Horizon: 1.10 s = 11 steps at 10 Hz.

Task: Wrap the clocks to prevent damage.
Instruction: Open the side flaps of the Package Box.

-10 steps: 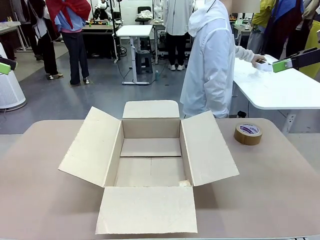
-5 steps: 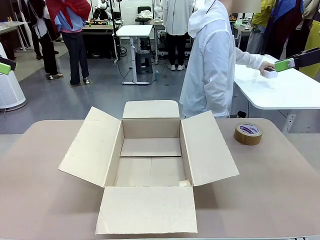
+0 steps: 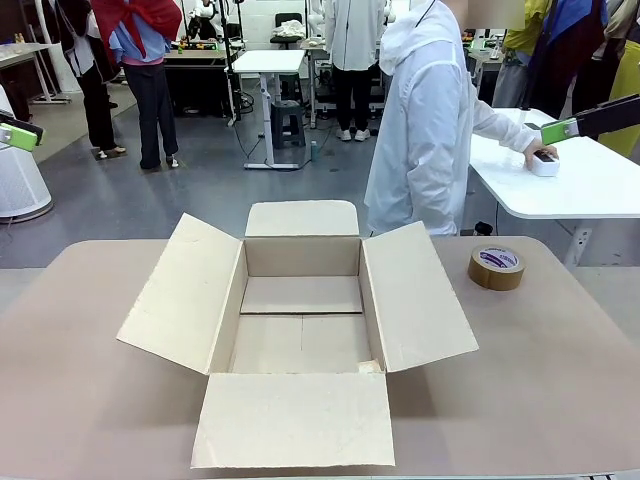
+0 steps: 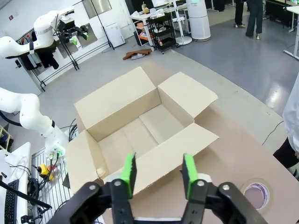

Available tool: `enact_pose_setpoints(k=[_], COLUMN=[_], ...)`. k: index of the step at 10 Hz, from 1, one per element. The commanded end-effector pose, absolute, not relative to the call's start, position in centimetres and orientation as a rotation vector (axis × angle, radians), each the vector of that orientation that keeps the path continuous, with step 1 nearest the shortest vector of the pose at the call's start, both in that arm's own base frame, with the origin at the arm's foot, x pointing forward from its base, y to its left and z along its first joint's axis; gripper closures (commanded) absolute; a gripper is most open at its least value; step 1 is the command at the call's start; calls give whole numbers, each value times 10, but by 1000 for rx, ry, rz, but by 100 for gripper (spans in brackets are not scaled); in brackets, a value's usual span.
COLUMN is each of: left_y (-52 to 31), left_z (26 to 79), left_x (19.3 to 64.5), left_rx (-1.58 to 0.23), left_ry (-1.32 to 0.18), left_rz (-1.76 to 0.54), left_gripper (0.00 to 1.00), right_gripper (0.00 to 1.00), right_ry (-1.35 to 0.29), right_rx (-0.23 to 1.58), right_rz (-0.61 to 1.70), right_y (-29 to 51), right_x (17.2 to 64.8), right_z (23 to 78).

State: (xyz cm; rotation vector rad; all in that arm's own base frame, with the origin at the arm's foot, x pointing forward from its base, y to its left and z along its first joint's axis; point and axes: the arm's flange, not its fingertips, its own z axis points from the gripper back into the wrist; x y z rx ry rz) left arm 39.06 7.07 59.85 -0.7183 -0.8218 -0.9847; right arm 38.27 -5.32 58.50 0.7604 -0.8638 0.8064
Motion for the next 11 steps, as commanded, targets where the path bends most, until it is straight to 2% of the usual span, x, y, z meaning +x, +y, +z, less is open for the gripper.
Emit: enact_pose_setpoints(k=[1,2,3,8,9,11], left_y=[72,72,73,74,79,74], left_z=[600,601,600,600,599,601], left_x=[388,389,387,386,390,389], left_rx=[-714,-717,-716,-699,-699,-709], left_ry=[-844,-843,-843,-860,-868,-829], left_rz=[-1003,-1003,-1005,-985,-907,-981], left_gripper=[85,94,100,100,100,100], right_gripper=[86,96,100,100,100,100], right_ry=[-865,-866,-865,-867,-856,-856], right_rx=[779,781,784,784,769,769], right_rz=[801,801,803,811,803,803], right_y=[-56,-57,-57,-56,-56,-56], right_x=[385,385,384,385,383,383], right_z=[584,583,583,582,583,583])
